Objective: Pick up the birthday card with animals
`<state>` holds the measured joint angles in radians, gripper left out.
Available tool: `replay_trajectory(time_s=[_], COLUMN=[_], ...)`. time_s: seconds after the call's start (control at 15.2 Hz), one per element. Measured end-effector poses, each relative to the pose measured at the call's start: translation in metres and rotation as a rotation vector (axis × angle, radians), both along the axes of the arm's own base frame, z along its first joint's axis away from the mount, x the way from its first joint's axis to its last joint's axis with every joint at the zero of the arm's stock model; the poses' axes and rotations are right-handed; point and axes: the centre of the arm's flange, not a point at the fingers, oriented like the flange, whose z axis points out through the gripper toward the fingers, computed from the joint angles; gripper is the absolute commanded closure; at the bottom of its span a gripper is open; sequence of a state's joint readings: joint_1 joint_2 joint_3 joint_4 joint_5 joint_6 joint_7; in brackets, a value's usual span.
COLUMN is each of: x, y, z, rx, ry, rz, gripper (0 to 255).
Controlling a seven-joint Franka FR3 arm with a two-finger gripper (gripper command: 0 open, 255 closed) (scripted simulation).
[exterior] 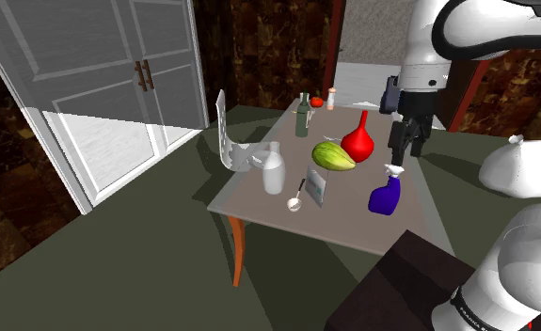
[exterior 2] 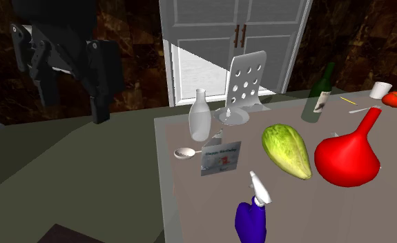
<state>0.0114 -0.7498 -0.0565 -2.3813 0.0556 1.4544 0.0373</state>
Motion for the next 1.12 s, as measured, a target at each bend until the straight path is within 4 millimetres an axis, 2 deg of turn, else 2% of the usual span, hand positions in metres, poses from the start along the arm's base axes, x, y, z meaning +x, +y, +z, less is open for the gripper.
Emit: replay_trajectory(time_s=[0.2, 0.86, 1.12], x=[0.008, 0.089, 0.129], y=[-0.005, -0.046, -0.061], z=[-0.009, -0.091, -0.125], rx=[-0.001, -0.013, -0.018], ry=[-0.003, -0.037, -0.052], rz=[0.010, 0.087, 0.120], gripper=[0, 0, 0])
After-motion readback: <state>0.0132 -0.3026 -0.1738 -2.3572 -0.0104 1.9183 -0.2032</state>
